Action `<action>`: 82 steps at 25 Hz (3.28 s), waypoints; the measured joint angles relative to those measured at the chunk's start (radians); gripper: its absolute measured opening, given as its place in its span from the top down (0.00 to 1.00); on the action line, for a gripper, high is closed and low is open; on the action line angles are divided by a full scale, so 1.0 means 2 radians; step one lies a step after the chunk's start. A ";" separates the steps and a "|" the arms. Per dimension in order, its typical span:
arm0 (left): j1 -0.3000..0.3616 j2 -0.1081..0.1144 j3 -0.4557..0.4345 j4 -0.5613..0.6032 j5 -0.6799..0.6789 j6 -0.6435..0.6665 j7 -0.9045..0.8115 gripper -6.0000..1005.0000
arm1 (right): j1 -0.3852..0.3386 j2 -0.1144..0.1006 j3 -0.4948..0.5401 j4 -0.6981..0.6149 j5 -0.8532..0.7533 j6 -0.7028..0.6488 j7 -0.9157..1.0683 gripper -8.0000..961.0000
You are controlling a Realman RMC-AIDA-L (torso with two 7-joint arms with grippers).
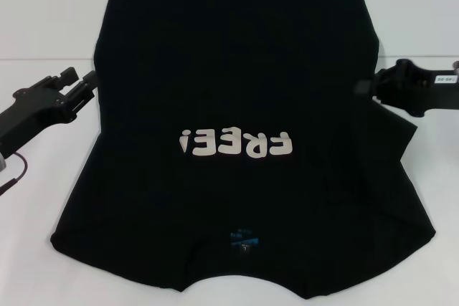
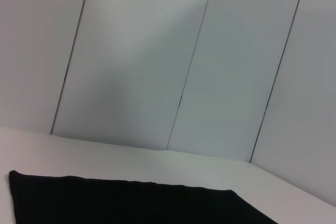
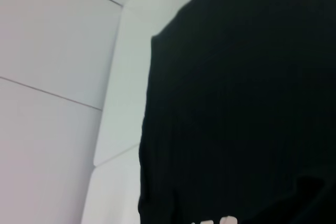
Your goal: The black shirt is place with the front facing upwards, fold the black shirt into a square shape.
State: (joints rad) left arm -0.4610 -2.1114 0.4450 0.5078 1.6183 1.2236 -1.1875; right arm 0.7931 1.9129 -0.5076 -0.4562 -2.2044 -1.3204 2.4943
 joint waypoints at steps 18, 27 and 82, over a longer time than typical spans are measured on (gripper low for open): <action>0.001 -0.002 -0.008 -0.010 0.000 -0.001 0.017 0.53 | -0.006 0.018 -0.025 0.026 0.052 -0.015 -0.019 0.54; 0.010 -0.002 -0.005 -0.003 0.003 0.010 -0.002 0.53 | -0.083 0.008 -0.005 0.016 0.152 -0.020 -0.165 0.19; -0.024 0.060 -0.029 0.222 0.344 0.157 -0.421 0.53 | -0.081 0.009 -0.068 -0.096 -0.179 -0.086 0.001 0.21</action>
State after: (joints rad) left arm -0.5084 -1.9909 0.3880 0.9511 2.3072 1.5368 -2.0303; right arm 0.6305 1.9317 -0.6440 -0.6488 -2.5620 -1.4930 2.4972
